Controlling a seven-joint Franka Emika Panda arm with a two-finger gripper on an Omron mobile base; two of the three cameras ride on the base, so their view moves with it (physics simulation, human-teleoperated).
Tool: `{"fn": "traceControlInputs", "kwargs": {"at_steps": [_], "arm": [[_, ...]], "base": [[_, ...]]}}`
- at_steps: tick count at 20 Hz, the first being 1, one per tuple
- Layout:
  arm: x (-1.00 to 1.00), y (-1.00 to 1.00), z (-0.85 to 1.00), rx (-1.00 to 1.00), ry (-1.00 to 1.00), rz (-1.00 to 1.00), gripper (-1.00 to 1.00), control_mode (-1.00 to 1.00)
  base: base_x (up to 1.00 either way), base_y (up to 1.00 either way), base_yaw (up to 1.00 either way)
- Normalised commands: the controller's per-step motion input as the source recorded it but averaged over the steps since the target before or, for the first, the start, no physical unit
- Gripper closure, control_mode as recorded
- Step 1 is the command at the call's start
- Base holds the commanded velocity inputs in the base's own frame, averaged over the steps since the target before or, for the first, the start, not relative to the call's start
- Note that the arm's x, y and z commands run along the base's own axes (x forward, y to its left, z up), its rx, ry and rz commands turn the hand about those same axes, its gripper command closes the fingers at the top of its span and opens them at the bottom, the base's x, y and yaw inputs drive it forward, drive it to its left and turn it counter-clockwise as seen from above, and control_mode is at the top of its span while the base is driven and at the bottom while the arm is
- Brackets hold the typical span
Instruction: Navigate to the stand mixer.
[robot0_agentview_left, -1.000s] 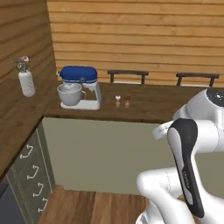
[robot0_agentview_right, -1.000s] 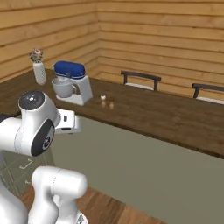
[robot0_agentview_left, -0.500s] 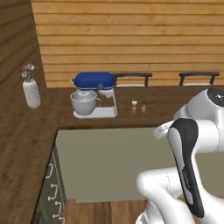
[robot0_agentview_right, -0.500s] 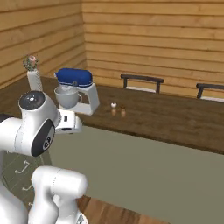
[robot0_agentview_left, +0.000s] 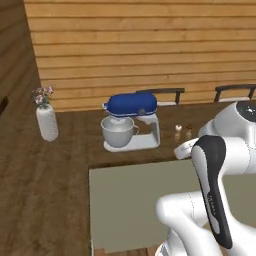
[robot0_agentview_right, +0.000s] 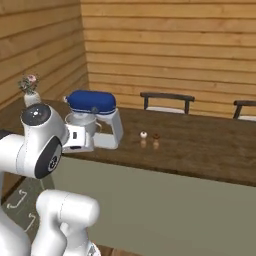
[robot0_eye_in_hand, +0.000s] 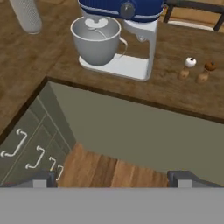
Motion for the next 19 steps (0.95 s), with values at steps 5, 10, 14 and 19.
{"fn": "traceControlInputs", "kwargs": {"at_steps": [5,10,14,19], "arm": [[0.00,0.00,0.00,0.00,0.00,0.00,-1.00,1.00],[0.00,0.00,0.00,0.00,0.00,0.00,-1.00,1.00],[0.00,0.00,0.00,0.00,0.00,0.00,-1.00,1.00],[0.00,0.00,0.00,0.00,0.00,0.00,-1.00,1.00]], "base": [[0.62,0.34,-0.23],[0.56,0.28,-0.22],[0.39,0.36,-0.17],[0.26,0.35,-0.09]]}}
